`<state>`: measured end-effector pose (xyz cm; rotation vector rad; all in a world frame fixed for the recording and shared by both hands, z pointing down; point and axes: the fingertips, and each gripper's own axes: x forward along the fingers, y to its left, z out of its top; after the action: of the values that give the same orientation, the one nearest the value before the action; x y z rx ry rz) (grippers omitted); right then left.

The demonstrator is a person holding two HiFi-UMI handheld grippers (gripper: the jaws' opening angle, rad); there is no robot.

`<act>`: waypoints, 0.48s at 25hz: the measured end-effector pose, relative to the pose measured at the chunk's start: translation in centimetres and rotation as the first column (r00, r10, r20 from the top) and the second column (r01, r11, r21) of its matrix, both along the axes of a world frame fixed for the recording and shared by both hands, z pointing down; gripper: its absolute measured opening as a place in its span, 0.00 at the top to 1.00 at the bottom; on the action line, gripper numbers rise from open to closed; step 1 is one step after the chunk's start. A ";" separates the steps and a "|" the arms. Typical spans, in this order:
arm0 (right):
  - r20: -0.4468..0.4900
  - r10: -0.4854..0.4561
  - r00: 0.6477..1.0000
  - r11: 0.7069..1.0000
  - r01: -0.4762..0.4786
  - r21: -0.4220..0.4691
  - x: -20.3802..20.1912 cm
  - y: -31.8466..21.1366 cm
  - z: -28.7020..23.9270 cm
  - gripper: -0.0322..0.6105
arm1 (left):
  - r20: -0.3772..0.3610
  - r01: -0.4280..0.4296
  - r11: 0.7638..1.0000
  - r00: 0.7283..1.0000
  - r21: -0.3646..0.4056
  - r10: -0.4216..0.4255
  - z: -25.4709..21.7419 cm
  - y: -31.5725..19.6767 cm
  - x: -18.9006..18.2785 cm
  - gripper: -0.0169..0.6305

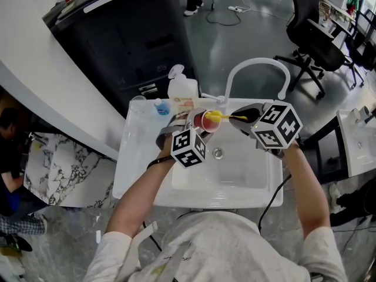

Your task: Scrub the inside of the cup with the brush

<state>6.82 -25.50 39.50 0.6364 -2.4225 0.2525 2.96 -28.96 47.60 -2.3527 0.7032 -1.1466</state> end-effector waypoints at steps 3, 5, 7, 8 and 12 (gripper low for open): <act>0.033 0.031 0.999 1.000 -0.031 0.003 0.8 -0.2 -0.5 0.89 | -0.041 0.018 1.000 0.999 -0.012 -0.018 -0.3 -0.4 0.1 0.51; 0.061 0.057 0.997 0.998 -0.058 0.010 1.5 -0.4 -1.0 0.89 | -0.082 0.039 0.999 0.996 -0.038 -0.042 -0.4 -0.7 0.0 0.51; 0.097 0.089 0.991 0.996 -0.091 0.019 2.2 -0.6 -1.7 0.89 | -0.121 0.060 0.996 0.990 -0.062 -0.068 -0.5 -0.9 -0.2 0.51; 0.118 0.106 0.987 0.994 -0.110 0.023 2.6 -0.7 -2.0 0.89 | -0.139 0.070 0.995 0.987 -0.073 -0.079 -0.6 -1.1 -0.2 0.51; 0.179 0.168 0.969 0.983 -0.179 0.047 4.1 -1.2 -3.2 0.89 | -0.224 0.103 0.988 0.966 -0.117 -0.127 -1.3 -1.6 -0.1 0.51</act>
<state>10.95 -26.74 36.28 0.8903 -2.5523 0.3167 2.83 -30.54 46.31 -2.5923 0.8895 -0.9864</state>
